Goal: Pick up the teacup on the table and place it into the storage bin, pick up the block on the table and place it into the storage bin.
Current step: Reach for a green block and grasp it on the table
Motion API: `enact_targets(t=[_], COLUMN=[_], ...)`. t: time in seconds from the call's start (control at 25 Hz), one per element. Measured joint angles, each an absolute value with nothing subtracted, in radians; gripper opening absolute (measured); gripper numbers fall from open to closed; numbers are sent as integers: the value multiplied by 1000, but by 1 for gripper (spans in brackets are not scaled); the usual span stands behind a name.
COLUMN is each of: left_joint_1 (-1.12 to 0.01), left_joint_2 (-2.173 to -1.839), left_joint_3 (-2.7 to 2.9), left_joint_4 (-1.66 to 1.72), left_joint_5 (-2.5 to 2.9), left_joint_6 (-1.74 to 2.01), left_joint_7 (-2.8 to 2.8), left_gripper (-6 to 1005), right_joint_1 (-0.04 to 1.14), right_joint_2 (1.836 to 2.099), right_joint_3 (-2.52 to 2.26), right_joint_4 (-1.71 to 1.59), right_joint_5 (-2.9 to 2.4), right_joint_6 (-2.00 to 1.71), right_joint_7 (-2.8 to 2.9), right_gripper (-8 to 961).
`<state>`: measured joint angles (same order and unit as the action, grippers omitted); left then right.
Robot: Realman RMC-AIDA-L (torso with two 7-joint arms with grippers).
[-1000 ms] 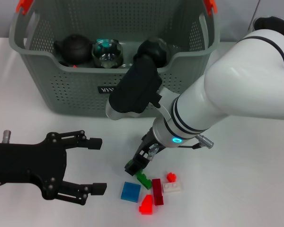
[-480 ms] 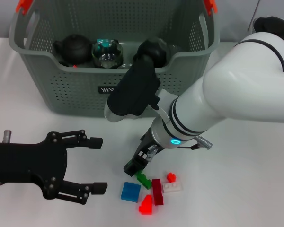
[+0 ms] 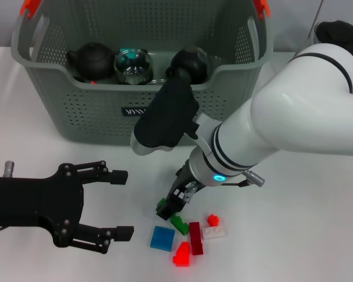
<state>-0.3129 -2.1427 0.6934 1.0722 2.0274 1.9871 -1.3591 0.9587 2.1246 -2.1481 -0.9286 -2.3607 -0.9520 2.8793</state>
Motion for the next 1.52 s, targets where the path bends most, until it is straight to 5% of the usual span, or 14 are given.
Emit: enact_targets(t=[0.32, 1.08, 1.52], left_joint_1=[-313, -316, -321], left_joint_2=[-2143, -2141, -2141], left_joint_3=[693, 693, 693], left_joint_4=[1072, 1072, 1072], left_joint_5=[2026, 2026, 2027], left_joint_6=[1986, 1985, 1983], left_joint_7=[-1359, -1359, -1359], left_gripper=[942, 942, 942], right_joint_1=[959, 968, 972], right_joint_2=[2123, 2121, 2123], right_joint_3=[-2149, -2149, -2149], right_joint_4=[-925, -927, -931], right_joint_5=[-2363, -2364, -2359], right_joint_6=[-952, -975, -991], right_joint_7=[2879, 2867, 2844], right_gripper=[931, 409, 406])
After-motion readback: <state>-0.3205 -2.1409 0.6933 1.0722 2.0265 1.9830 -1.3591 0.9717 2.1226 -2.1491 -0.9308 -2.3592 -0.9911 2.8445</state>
